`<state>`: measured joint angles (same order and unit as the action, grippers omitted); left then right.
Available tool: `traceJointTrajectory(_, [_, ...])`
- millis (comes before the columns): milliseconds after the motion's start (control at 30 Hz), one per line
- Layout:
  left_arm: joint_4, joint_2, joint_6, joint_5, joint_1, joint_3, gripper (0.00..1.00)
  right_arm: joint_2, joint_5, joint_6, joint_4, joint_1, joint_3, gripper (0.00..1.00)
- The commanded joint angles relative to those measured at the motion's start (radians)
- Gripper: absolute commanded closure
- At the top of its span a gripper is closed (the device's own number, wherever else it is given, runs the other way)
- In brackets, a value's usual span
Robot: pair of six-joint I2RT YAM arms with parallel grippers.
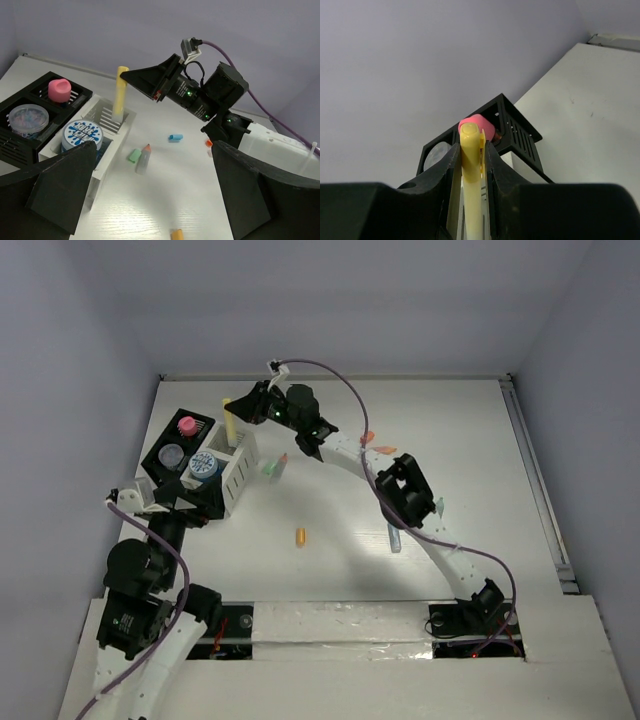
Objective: Sort the stationery into containers
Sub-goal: Place the pen in the storage box, then pick up the pen from the center of the board.
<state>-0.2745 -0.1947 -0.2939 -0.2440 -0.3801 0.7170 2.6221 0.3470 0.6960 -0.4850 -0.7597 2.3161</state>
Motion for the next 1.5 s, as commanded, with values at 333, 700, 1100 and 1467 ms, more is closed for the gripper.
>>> traceJointTrajectory(333, [0.067,-0.031,0.024,0.104,0.052,-0.008,0.01,-0.086,-0.011,-0.108,-0.006,-0.024,-0.043,0.47])
traceJointTrajectory(700, [0.067,-0.038,0.024,0.094,0.061,-0.008,0.01,-0.394,-0.026,-0.211,0.020,-0.033,-0.404,0.30])
traceJointTrajectory(1100, [0.104,-0.138,0.019,0.216,0.070,-0.013,0.01,-0.737,-0.291,-0.302,0.321,-0.033,-0.922,0.40])
traceJointTrajectory(1467, [0.090,-0.144,0.022,0.207,0.070,-0.017,0.01,-0.467,-0.450,-0.320,0.629,-0.033,-0.577,0.11])
